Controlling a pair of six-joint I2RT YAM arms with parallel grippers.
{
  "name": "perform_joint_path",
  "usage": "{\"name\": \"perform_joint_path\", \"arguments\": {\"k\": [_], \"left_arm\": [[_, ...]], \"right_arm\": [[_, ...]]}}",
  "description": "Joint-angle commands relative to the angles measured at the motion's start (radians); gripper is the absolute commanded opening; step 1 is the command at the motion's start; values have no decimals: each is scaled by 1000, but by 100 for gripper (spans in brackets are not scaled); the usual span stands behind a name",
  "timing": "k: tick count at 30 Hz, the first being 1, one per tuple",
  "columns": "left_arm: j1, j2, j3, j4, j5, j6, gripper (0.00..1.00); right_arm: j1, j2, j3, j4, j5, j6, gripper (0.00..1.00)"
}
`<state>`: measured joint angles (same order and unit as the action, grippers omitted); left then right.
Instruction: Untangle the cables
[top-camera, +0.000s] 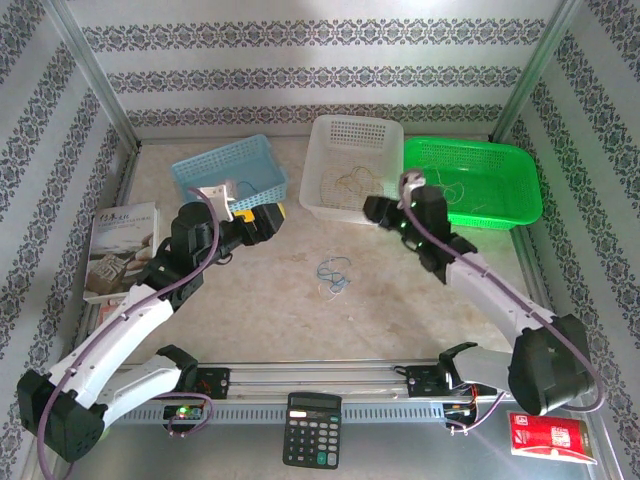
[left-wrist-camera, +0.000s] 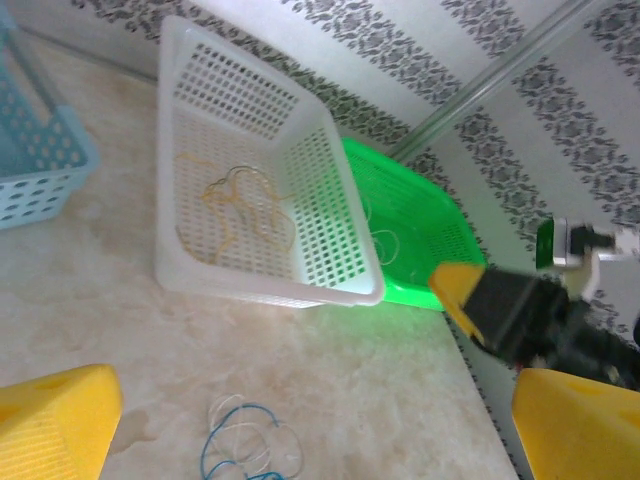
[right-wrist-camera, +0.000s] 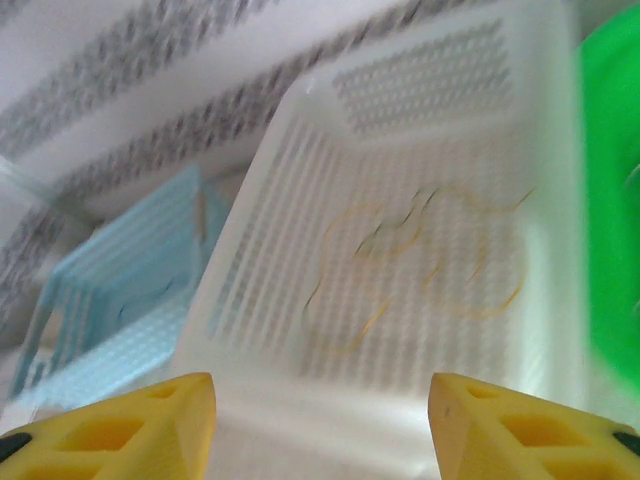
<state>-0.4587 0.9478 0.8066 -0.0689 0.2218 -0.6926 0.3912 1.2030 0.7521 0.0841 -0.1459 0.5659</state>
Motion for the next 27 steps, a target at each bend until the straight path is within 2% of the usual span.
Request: {"name": "perform_joint_path", "arguments": {"k": [1, 4, 9, 22, 25, 27], "left_arm": [[0, 4, -27, -57, -40, 0, 100], [0, 13, -50, -68, -32, -21, 100], [1, 21, -92, -62, 5, -24, 100], [3, 28, -144, -46, 42, -40, 100], [3, 34, -147, -41, 45, -39, 100], [3, 40, -147, -40, 49, -41, 100]], "right_arm": [[112, -15, -87, -4, 70, 60, 58], [198, 19, -150, 30, 110, 100, 59], [278, 108, -181, 47, 152, 127, 56], [298, 286, -96, 68, 94, 111, 46], [297, 342, -56, 71, 76, 102, 40], [296, 373, -32, 77, 50, 97, 27]]}}
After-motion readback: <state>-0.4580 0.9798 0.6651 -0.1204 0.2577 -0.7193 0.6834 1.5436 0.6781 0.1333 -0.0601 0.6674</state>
